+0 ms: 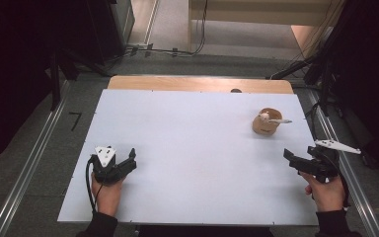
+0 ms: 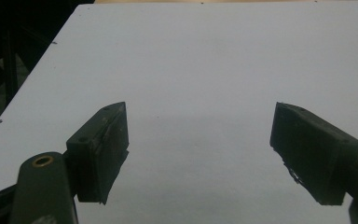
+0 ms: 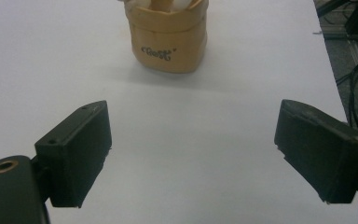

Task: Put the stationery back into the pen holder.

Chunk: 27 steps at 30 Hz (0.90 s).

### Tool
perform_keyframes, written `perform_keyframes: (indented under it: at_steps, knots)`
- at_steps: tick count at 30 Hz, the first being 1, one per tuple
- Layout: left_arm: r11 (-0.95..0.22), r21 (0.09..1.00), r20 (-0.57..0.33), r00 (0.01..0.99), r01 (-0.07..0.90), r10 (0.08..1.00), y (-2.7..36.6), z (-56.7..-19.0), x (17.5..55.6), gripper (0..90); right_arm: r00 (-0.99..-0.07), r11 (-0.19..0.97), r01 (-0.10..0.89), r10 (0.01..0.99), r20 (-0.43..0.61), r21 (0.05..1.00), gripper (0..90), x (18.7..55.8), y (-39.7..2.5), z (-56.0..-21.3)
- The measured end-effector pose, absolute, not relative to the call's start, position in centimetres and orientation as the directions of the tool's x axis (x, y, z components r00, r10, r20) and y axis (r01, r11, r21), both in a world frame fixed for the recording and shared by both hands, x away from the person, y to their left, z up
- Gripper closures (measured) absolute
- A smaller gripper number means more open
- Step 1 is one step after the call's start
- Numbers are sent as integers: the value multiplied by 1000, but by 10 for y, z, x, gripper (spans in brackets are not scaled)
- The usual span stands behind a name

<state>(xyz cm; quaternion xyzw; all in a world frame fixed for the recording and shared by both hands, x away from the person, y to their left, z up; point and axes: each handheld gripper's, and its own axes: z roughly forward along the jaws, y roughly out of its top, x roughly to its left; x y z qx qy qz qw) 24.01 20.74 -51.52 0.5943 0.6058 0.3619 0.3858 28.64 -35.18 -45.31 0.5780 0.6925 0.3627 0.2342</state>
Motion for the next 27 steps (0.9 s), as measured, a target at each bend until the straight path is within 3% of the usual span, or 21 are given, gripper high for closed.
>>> perform_keyframes:
  at_steps: [27]
  knots:
    - [34, 897, -41, 5, 441, 999, 207, -515, 240, 200, -221, 81, 653, 971, 88, 753, 97, 269, -362, -469]
